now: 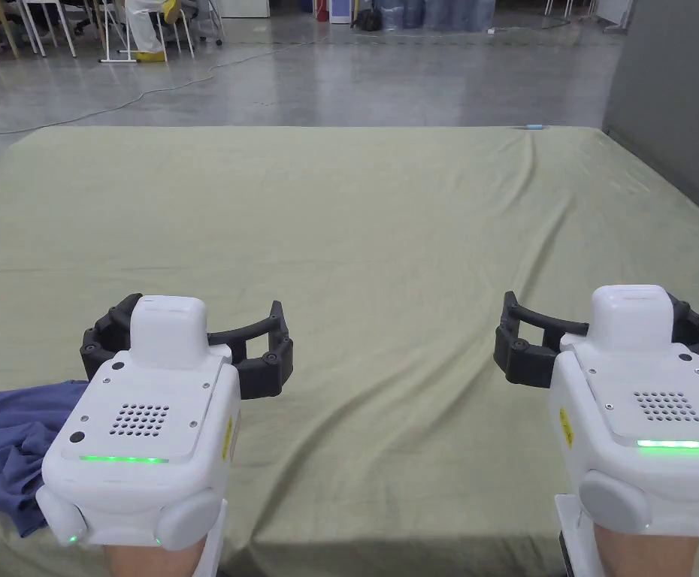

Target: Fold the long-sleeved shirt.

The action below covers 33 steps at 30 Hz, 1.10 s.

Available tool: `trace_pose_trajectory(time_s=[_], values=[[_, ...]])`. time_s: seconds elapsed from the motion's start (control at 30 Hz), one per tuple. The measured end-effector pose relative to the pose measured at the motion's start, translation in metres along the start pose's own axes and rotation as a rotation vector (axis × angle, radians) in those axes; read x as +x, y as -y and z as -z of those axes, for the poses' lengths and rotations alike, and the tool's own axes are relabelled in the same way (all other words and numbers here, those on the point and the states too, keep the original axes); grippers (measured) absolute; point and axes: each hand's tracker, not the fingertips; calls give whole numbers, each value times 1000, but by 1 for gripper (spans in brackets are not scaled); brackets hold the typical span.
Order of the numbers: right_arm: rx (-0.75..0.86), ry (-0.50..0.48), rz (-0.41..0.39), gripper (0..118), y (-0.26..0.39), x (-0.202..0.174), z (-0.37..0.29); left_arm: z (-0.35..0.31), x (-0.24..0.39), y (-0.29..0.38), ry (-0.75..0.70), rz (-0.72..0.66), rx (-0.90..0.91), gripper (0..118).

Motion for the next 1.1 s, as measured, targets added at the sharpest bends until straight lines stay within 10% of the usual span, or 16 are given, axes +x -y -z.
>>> trace_pose_trajectory(time_s=[0.7,0.93,1.1], values=[[-15,-2,-1,118,2,-2,4,2,0,5,4,-11,-12,118],[-159,-37,247,118,-16,4,15,0,1,5,-1,3,-15,118],[-187,-30,136,118,-28,0,11,0,-2,6,-12,-6,-23,118]])
